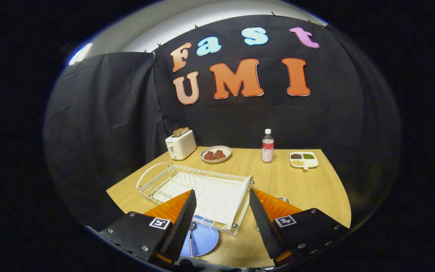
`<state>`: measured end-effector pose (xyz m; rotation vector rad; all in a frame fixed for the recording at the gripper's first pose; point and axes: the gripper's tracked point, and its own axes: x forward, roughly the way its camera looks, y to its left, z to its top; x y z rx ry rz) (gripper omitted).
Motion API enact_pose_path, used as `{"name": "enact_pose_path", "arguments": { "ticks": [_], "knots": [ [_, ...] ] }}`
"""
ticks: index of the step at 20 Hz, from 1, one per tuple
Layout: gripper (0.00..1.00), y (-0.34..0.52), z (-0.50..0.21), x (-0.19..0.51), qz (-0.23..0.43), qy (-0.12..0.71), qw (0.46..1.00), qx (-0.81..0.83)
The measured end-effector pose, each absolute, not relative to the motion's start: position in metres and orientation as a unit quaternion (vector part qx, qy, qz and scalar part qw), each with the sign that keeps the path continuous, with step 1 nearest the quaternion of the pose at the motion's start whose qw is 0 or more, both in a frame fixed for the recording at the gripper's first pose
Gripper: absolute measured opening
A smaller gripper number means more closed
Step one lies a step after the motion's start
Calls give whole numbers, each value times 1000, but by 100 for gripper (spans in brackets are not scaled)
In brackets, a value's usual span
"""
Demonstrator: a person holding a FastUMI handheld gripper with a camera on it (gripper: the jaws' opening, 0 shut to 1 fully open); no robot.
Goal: Take the plate from the dish rack, then take the spoon from the basket and place it into the plate.
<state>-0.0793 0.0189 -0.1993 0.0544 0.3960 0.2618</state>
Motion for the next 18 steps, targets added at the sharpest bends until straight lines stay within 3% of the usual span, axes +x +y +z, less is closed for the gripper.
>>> {"name": "enact_pose_path", "arguments": {
  "ticks": [8,18],
  "knots": [
    [95,4,-105,-61,101,83,991,26],
    [97,-10,-83,-54,78,43,996,30]
  ]
}}
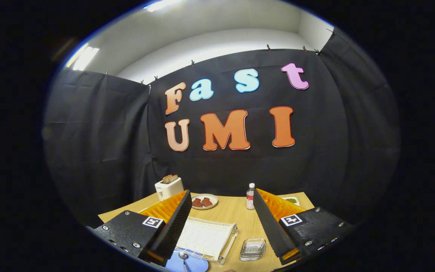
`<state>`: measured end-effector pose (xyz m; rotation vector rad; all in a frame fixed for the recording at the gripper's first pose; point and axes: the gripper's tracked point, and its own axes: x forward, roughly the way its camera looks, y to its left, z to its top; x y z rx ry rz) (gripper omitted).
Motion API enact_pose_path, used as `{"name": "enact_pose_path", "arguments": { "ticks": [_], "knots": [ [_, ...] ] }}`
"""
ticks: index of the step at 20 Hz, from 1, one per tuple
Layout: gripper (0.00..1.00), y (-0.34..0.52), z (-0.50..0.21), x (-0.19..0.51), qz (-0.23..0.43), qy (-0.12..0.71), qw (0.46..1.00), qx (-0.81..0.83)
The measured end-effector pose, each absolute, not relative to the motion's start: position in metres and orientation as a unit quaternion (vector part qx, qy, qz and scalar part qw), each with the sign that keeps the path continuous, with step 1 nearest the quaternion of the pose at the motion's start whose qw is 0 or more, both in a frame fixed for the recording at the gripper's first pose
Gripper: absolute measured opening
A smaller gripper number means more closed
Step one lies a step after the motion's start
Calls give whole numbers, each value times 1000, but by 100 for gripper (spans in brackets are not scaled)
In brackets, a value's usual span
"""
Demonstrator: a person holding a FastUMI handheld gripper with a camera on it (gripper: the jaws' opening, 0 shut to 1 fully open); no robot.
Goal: Take the plate from the dish rack, then take the spoon from the basket and place it into the plate.
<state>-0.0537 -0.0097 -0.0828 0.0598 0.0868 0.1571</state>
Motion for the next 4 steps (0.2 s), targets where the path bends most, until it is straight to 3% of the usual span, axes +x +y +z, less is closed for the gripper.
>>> {"name": "enact_pose_path", "arguments": {
  "ticks": [4],
  "knots": [
    [97,-8,-88,-50,83,48,995,28]
  ]
}}
